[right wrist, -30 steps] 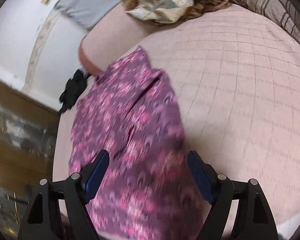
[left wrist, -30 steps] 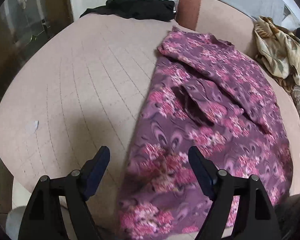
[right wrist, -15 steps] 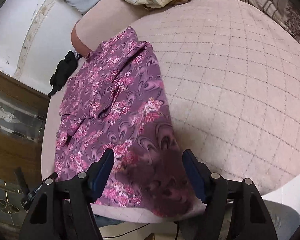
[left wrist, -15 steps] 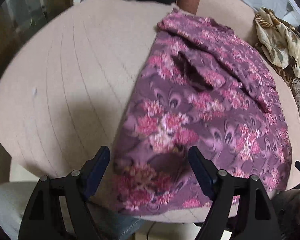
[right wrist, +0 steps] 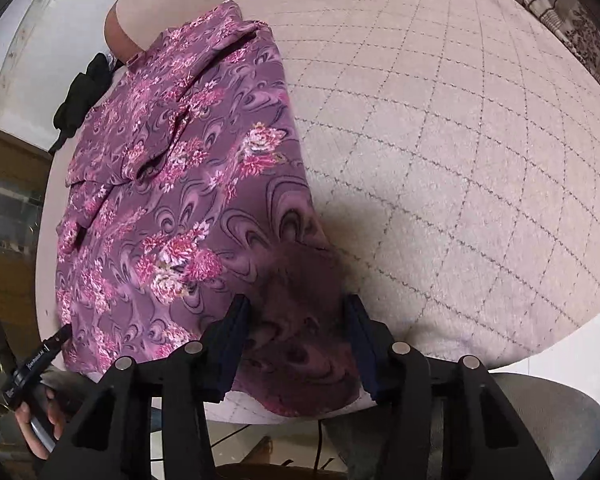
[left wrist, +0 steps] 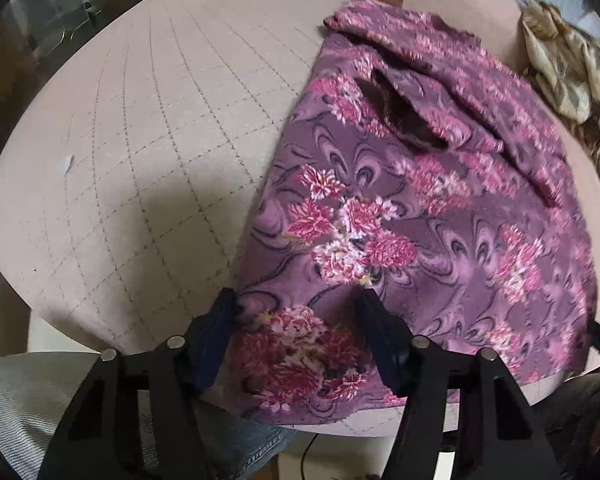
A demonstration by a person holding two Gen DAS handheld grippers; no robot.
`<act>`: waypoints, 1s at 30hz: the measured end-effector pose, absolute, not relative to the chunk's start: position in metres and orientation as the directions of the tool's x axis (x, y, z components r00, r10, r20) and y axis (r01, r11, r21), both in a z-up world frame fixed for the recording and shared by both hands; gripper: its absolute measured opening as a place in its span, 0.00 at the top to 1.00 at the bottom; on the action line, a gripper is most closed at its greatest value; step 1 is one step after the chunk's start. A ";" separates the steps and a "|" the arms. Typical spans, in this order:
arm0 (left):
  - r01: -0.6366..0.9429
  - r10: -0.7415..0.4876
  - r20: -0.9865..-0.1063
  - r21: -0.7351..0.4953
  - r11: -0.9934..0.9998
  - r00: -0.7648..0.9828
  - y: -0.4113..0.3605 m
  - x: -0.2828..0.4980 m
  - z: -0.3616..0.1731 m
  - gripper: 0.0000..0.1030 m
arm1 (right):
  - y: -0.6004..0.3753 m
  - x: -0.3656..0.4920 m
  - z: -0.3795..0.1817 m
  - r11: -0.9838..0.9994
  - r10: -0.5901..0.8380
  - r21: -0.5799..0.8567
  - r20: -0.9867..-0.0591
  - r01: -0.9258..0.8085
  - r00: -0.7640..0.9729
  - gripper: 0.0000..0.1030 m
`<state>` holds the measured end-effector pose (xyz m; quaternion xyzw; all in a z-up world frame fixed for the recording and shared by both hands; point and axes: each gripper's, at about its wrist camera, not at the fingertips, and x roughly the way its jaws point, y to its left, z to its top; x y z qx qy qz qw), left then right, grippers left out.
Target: Fold small clothes
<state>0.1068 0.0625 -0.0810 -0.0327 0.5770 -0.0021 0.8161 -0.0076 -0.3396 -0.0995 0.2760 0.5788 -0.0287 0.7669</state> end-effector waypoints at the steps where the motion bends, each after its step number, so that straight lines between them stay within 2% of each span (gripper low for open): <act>1: -0.026 -0.031 -0.942 -0.043 0.999 0.335 0.061 0.107 -0.081 0.40 | -0.336 -0.006 -0.099 0.863 0.248 0.358 -0.915 0.357 0.318 0.53; 2: -0.024 -0.024 -0.940 -0.034 0.999 0.340 0.060 0.106 -0.080 0.40 | -0.332 -0.005 -0.099 0.875 0.223 0.330 -0.924 0.354 0.310 0.62; 3: -0.024 -0.025 -0.939 -0.036 0.999 0.344 0.060 0.106 -0.080 0.50 | -0.330 -0.005 -0.098 0.879 0.212 0.319 -0.927 0.353 0.309 0.75; 4: -0.025 -0.022 -0.935 -0.033 0.999 0.353 0.060 0.105 -0.078 0.61 | -0.330 -0.005 -0.097 0.876 0.218 0.327 -0.924 0.354 0.315 0.80; 5: -0.022 -0.016 -0.931 -0.025 0.999 0.365 0.059 0.104 -0.075 0.92 | -0.330 -0.007 -0.094 0.869 0.233 0.347 -0.916 0.352 0.326 0.93; 10: -0.034 -0.086 -0.893 -0.113 0.993 0.442 0.075 0.086 -0.042 0.94 | -0.330 -0.024 -0.068 0.881 0.191 0.324 -0.910 0.344 0.367 0.95; 13: -0.028 -0.069 -0.905 -0.089 0.996 0.420 0.079 0.086 -0.038 0.94 | -0.336 -0.030 -0.063 0.889 0.151 0.283 -0.923 0.361 0.353 0.96; 16: -0.071 -0.031 -0.940 -0.059 0.996 0.340 0.084 0.100 -0.062 0.94 | -0.345 -0.023 -0.083 0.866 0.188 0.294 -0.941 0.405 0.282 0.96; 17: -0.079 -0.020 -0.950 -0.047 0.996 0.312 0.084 0.104 -0.070 0.93 | -0.345 -0.018 -0.090 0.864 0.194 0.286 -0.948 0.414 0.251 0.95; 19: -0.083 0.018 -0.956 -0.007 0.997 0.294 0.080 0.108 -0.075 0.84 | -0.342 -0.011 -0.095 0.879 0.165 0.242 -0.963 0.411 0.214 0.95; 20: -0.085 0.032 -0.951 0.006 0.996 0.306 0.080 0.107 -0.072 0.74 | -0.341 -0.010 -0.094 0.885 0.154 0.230 -0.965 0.404 0.212 0.93; 21: -0.090 0.052 -0.942 0.023 0.996 0.330 0.082 0.104 -0.067 0.69 | -0.341 -0.010 -0.090 0.890 0.147 0.231 -0.962 0.393 0.232 0.90; 23: -0.104 0.053 -0.934 0.018 0.994 0.354 0.086 0.100 -0.059 0.68 | -0.341 -0.014 -0.077 0.892 0.140 0.250 -0.945 0.377 0.296 0.85; 25: -0.106 0.021 -0.922 -0.022 0.994 0.386 0.090 0.095 -0.049 0.68 | -0.341 -0.019 -0.060 0.890 0.167 0.304 -0.911 0.339 0.378 0.61; 26: -0.108 0.007 -0.911 -0.041 0.993 0.412 0.092 0.091 -0.042 0.68 | -0.342 -0.021 -0.053 0.887 0.172 0.321 -0.897 0.332 0.408 0.45; 27: -0.101 -0.012 -0.889 -0.065 0.993 0.457 0.092 0.087 -0.031 0.65 | -0.342 -0.023 -0.042 0.885 0.173 0.341 -0.873 0.316 0.456 0.39; 28: -0.090 -0.020 -0.870 -0.073 0.993 0.492 0.091 0.083 -0.022 0.62 | -0.341 -0.025 -0.031 0.884 0.181 0.363 -0.848 0.295 0.498 0.37; 30: -0.071 -0.019 -0.844 -0.068 0.995 0.536 0.083 0.080 -0.009 0.44 | -0.339 -0.023 -0.018 0.872 0.215 0.412 -0.808 0.265 0.549 0.32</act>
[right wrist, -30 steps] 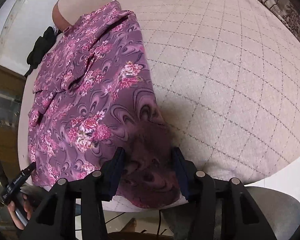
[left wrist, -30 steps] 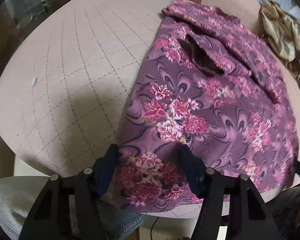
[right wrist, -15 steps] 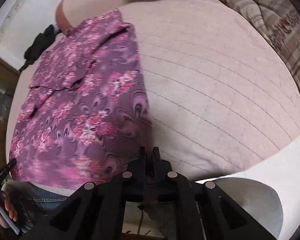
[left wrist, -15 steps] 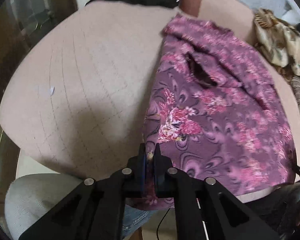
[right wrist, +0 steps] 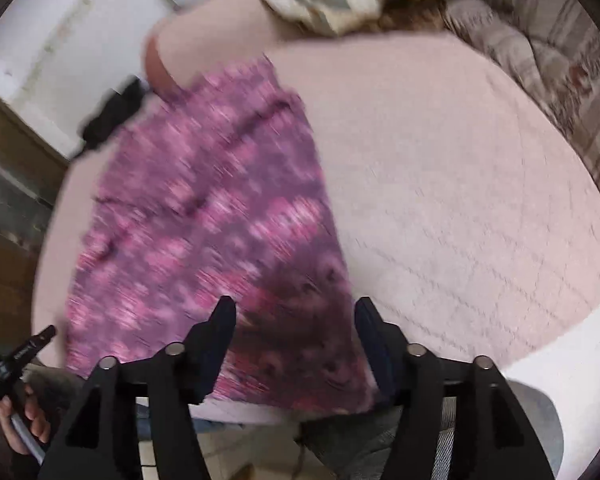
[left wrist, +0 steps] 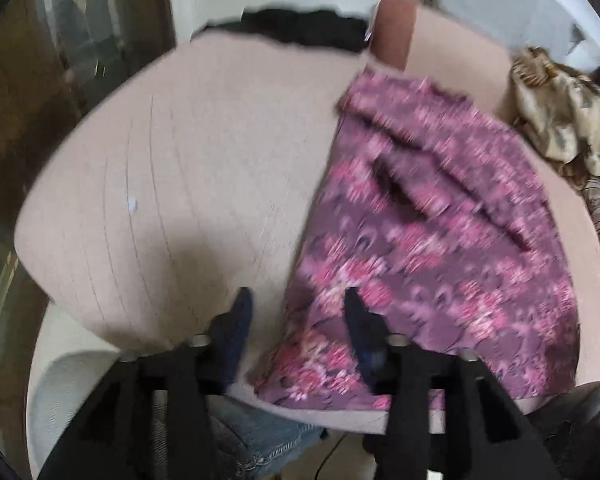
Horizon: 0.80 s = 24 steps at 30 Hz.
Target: Fold small clothes
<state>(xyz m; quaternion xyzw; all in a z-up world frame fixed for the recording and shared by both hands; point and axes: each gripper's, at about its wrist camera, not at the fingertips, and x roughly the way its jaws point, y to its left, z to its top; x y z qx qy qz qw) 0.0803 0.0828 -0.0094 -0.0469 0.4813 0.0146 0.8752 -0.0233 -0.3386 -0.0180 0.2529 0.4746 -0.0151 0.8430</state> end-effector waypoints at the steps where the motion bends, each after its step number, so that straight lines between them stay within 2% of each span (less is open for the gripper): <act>1: -0.055 -0.033 -0.829 -0.077 0.995 0.558 0.079 0.081 0.000 0.41 | -0.336 -0.021 -0.011 0.864 0.236 0.439 -0.786 0.248 0.571 0.31; 4: 0.000 -0.098 -0.804 -0.120 0.993 0.586 0.067 0.089 0.016 0.37 | -0.330 -0.008 0.004 0.850 0.269 0.485 -0.737 0.207 0.621 0.26; 6: 0.029 -0.135 -0.788 -0.148 0.989 0.600 0.059 0.094 0.024 0.26 | -0.328 0.003 0.010 0.837 0.289 0.513 -0.710 0.190 0.642 0.25; 8: 0.043 -0.161 -0.778 -0.170 0.984 0.608 0.052 0.102 0.025 0.23 | -0.327 0.014 0.014 0.828 0.297 0.529 -0.694 0.185 0.656 0.23; 15: 0.045 -0.201 -0.812 -0.211 0.976 0.548 0.028 0.138 0.002 0.23 | -0.322 0.042 0.011 0.847 0.241 0.505 -0.644 0.167 0.726 0.14; 21: 0.081 -0.211 -0.813 -0.199 0.977 0.543 0.007 0.186 0.010 0.23 | -0.314 0.093 0.016 0.863 0.274 0.494 -0.630 0.104 0.727 0.11; 24: 0.099 -0.215 -0.799 -0.193 0.976 0.561 -0.005 0.222 0.023 0.23 | -0.314 0.133 0.023 0.846 0.334 0.530 -0.604 0.052 0.724 0.11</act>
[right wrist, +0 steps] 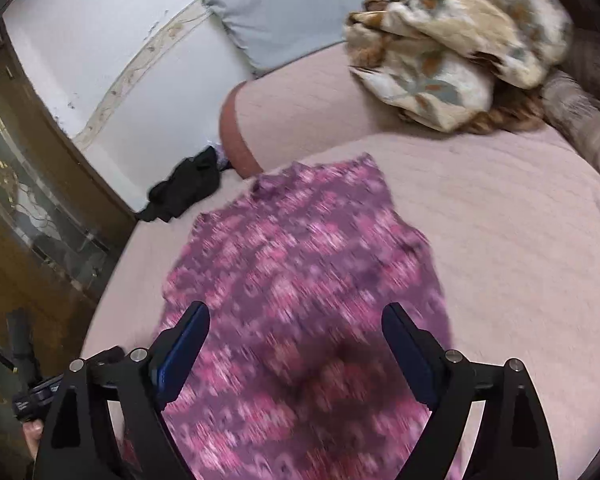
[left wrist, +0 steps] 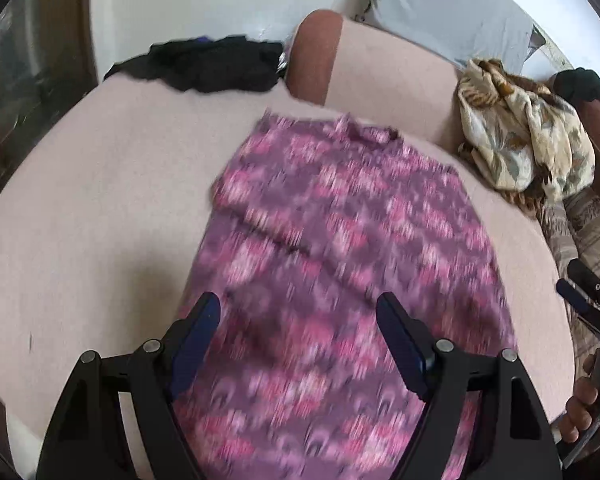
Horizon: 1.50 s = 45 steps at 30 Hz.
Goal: Fold small clothes
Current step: 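Grasp the dress edges again with both tools and lift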
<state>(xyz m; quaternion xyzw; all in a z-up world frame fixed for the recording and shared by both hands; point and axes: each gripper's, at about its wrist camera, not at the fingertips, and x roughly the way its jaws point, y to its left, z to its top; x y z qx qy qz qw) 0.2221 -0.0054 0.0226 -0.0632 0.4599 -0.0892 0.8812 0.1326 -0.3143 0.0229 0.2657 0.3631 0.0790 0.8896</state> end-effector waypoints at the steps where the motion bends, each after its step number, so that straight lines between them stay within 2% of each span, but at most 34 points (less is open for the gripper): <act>1: 0.108 -0.220 -0.792 -0.194 0.975 0.570 -0.010 0.235 0.026 0.23 | -0.315 0.147 0.024 0.842 0.350 0.538 -0.599 0.039 0.720 0.11; 5: 0.132 -0.227 -0.766 -0.185 0.974 0.602 -0.025 0.279 0.021 0.22 | -0.321 0.183 0.006 0.842 0.352 0.538 -0.598 0.035 0.720 0.11; 11: 0.116 -0.208 -0.832 -0.173 0.978 0.514 -0.023 0.292 -0.022 0.22 | -0.339 0.199 -0.048 0.787 0.410 0.607 -0.649 0.111 0.641 0.11; 19: 0.092 -0.230 -0.857 -0.211 0.973 0.461 -0.005 0.315 -0.017 0.22 | -0.342 0.214 -0.056 0.775 0.437 0.612 -0.697 0.155 0.568 0.14; 21: 0.085 -0.205 -0.861 -0.187 0.979 0.465 0.004 0.328 -0.011 0.22 | -0.345 0.226 -0.053 0.765 0.465 0.623 -0.709 0.162 0.530 0.15; 23: 0.057 -0.174 -0.866 -0.167 0.984 0.469 0.018 0.350 -0.007 0.22 | -0.351 0.242 -0.046 0.790 0.459 0.596 -0.730 0.143 0.507 0.15; 29: -0.007 -0.185 -0.892 -0.206 0.978 0.413 0.034 0.431 -0.021 0.22 | -0.385 0.311 -0.044 0.862 0.365 0.485 -0.795 0.147 0.485 0.16; 34: -0.012 -0.171 -0.912 -0.189 0.982 0.372 0.018 0.506 -0.053 0.22 | -0.413 0.379 -0.074 0.866 0.340 0.462 -0.825 0.191 0.451 0.28; 37: 0.002 -0.171 -0.922 -0.181 0.983 0.347 0.009 0.539 -0.068 0.22 | -0.427 0.415 -0.091 0.839 0.368 0.498 -0.817 0.219 0.444 0.40; 40: 0.029 -0.190 -0.940 -0.189 0.981 0.284 0.000 0.566 -0.085 0.32 | -0.423 0.440 -0.102 0.842 0.381 0.499 -0.820 0.207 0.427 0.41; 41: 0.045 -0.142 -0.947 -0.135 0.990 0.288 -0.005 0.572 -0.086 0.39 | -0.419 0.445 -0.103 0.848 0.382 0.494 -0.821 0.192 0.423 0.43; 42: 0.048 -0.097 -0.947 -0.086 0.995 0.307 -0.007 0.574 -0.085 0.55 | -0.411 0.449 -0.103 0.870 0.361 0.463 -0.833 0.171 0.419 0.50; 43: 0.055 -0.088 -0.945 -0.075 0.996 0.314 -0.008 0.576 -0.083 0.61 | -0.404 0.452 -0.103 0.896 0.323 0.414 -0.854 0.158 0.407 0.57; 44: 0.059 -0.120 -0.944 -0.107 0.993 0.309 -0.006 0.578 -0.081 0.83 | -0.393 0.456 -0.102 0.940 0.243 0.314 -0.889 0.132 0.388 0.78; 45: 0.056 -0.166 -0.940 -0.157 0.986 0.299 -0.002 0.579 -0.078 0.96 | -0.389 0.457 -0.100 0.950 0.223 0.289 -0.893 0.119 0.392 0.86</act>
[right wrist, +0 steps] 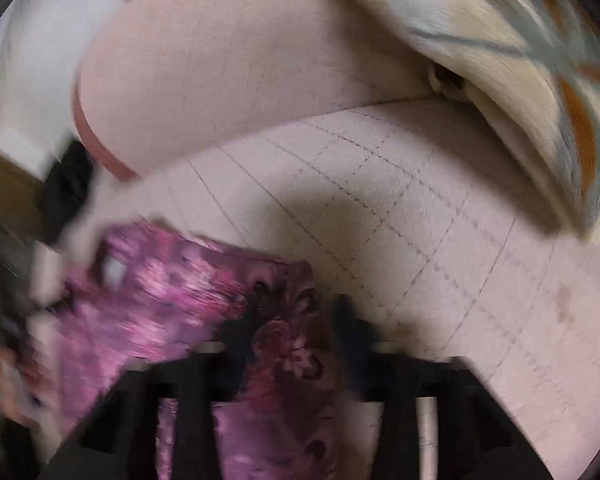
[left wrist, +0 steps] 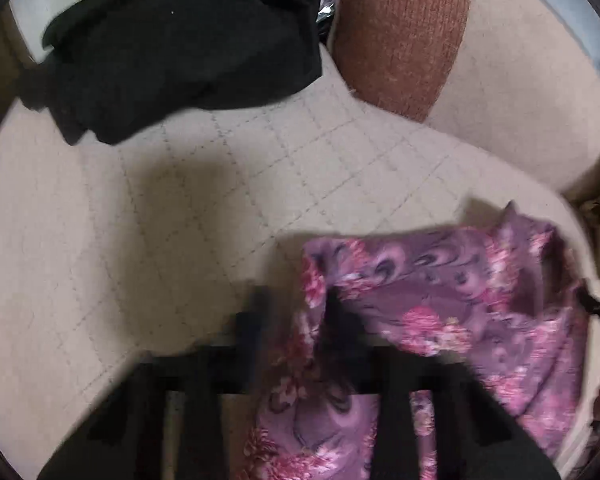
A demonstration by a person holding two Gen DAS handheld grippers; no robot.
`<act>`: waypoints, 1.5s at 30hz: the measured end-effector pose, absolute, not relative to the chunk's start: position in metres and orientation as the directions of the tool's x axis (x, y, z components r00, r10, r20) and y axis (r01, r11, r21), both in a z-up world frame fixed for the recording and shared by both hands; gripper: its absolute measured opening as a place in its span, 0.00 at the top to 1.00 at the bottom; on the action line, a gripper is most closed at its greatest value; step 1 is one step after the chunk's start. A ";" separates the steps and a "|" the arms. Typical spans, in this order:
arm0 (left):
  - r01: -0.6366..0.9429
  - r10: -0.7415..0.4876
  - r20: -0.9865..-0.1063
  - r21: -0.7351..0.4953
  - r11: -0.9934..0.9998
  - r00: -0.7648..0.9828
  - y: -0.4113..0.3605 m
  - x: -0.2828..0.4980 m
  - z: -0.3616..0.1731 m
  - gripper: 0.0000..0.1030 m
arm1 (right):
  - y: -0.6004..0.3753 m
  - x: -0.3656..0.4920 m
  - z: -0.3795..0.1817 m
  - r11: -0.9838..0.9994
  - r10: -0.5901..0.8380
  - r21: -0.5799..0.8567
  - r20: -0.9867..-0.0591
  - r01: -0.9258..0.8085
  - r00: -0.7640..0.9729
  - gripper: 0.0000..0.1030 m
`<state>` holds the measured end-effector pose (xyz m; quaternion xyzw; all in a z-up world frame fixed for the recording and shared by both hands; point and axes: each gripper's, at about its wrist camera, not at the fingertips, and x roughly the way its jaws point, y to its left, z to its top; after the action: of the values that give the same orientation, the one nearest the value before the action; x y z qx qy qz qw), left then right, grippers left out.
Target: Fold small clothes
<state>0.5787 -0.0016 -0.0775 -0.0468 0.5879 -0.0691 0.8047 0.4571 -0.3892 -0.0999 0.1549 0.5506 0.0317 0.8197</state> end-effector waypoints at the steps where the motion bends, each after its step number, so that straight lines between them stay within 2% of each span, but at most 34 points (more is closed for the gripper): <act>1: 0.038 -0.211 -0.925 -0.210 0.977 0.316 0.006 0.575 -0.068 0.96 | -0.388 0.456 -0.096 0.949 0.230 0.294 -0.890 0.112 0.393 0.90; 7: 0.072 -0.284 -0.846 -0.283 0.956 0.451 0.033 0.507 0.005 0.96 | -0.392 0.392 -0.025 0.932 0.267 0.355 -0.809 0.073 0.524 0.92; 10: 0.124 -0.345 -0.769 -0.333 0.935 0.539 0.054 0.428 0.059 0.96 | -0.391 0.319 0.014 0.919 0.306 0.393 -0.764 0.033 0.568 0.92; 13: 0.142 -0.358 -0.747 -0.339 0.930 0.561 0.068 0.346 0.075 0.96 | -0.388 0.243 0.032 0.904 0.331 0.426 -0.736 0.024 0.590 0.92; 17: 0.109 -0.293 -0.789 -0.280 0.954 0.540 0.082 0.255 0.044 0.96 | -0.375 0.137 0.012 0.863 0.350 0.496 -0.726 0.098 0.592 0.92; 20: 0.054 -0.249 -0.860 -0.251 0.966 0.445 0.087 0.203 -0.019 0.96 | -0.359 0.084 -0.030 0.880 0.266 0.427 -0.805 0.208 0.531 0.92; 22: -0.028 -0.266 -0.899 -0.293 0.956 0.347 0.093 0.187 -0.050 0.96 | -0.352 0.070 -0.053 0.864 0.261 0.435 -0.818 0.253 0.513 0.92; 25: 0.006 -0.255 -0.873 -0.277 0.961 0.415 0.091 0.173 -0.035 0.95 | -0.341 0.059 -0.068 0.890 0.194 0.361 -0.852 0.278 0.486 0.92; 32: -0.029 -0.298 -0.855 -0.342 0.939 0.424 0.098 0.154 -0.034 0.95 | -0.336 0.032 -0.045 0.911 0.142 0.322 -0.831 0.257 0.538 0.92; 37: -0.061 -0.205 -0.906 -0.244 0.968 0.370 0.094 0.154 -0.051 0.93 | -0.347 0.030 -0.062 0.888 0.162 0.337 -0.865 0.311 0.475 0.91; 40: -0.078 -0.247 -0.891 -0.297 0.952 0.380 0.104 0.145 -0.043 0.87 | -0.352 0.013 -0.056 0.832 0.251 0.458 -0.814 0.314 0.524 0.84; 41: -0.078 -0.284 -0.872 -0.341 0.937 0.399 0.109 0.138 -0.037 0.80 | -0.353 0.004 -0.050 0.813 0.277 0.500 -0.783 0.299 0.557 0.67; 42: -0.078 -0.313 -0.856 -0.375 0.924 0.411 0.113 0.132 -0.033 0.71 | -0.354 -0.008 -0.043 0.796 0.290 0.533 -0.752 0.287 0.592 0.41; 43: -0.086 -0.344 -0.834 -0.418 0.904 0.432 0.118 0.122 -0.028 0.66 | -0.354 -0.019 -0.037 0.783 0.294 0.557 -0.723 0.277 0.625 0.31; 44: -0.086 -0.357 -0.821 -0.435 0.896 0.445 0.120 0.117 -0.026 0.58 | -0.353 -0.028 -0.032 0.773 0.302 0.576 -0.703 0.267 0.645 0.27; 45: -0.083 -0.372 -0.807 -0.456 0.886 0.458 0.121 0.111 -0.022 0.53 | -0.352 -0.036 -0.032 0.753 0.334 0.610 -0.677 0.245 0.656 0.27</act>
<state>0.1110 0.1211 -0.0223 -0.2217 0.5131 -0.0877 0.8245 -0.0357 -0.3515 -0.0315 0.3501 0.4139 0.0265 0.8399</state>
